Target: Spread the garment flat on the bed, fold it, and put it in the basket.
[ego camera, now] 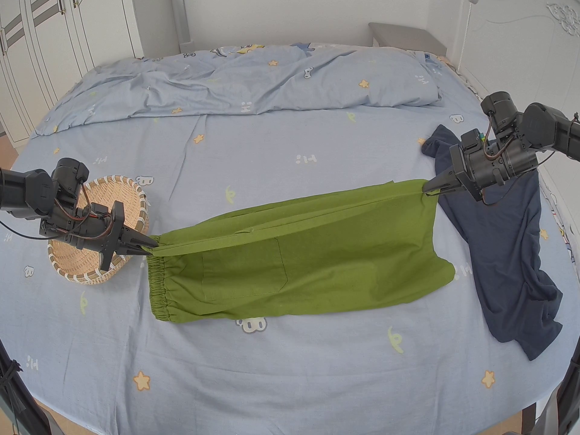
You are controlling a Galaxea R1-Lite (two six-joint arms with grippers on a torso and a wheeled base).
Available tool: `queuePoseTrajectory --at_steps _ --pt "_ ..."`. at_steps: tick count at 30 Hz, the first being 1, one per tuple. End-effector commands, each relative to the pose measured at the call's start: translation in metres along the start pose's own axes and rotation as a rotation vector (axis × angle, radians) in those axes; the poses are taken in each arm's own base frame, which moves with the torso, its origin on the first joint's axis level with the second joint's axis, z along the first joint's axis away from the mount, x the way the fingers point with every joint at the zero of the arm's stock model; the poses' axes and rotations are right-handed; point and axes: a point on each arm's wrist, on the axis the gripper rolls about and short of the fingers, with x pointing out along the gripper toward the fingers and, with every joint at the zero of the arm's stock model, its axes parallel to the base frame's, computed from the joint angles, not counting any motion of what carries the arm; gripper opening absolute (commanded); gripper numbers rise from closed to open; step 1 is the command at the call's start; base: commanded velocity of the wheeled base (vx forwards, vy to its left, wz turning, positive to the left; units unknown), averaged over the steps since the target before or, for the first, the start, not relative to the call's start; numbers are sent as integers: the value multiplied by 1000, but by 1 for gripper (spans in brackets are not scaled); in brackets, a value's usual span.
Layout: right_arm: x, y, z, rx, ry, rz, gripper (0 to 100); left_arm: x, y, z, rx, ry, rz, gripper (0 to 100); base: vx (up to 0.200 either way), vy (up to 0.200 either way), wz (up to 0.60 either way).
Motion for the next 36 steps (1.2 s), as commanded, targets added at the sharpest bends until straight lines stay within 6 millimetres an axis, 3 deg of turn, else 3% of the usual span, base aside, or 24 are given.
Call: queuePoseTrajectory --at_steps 1,7,20,27,36 --pt "15 -12 0 21 26 -5 0 3 1 6 0 -2 0 0 0 0 0" --pt "17 -13 3 -6 11 7 0 5 0 2 11 9 0 0 0 0 0" --pt "2 -8 26 -189 -205 29 0 4 0 4 50 -3 -5 0 0 0 0" --pt "17 -16 22 -217 -239 41 0 5 -2 2 90 0 -10 0 0 0 0" --pt "19 -23 22 -202 -236 32 0 8 0 6 90 1 -12 0 0 0 0"
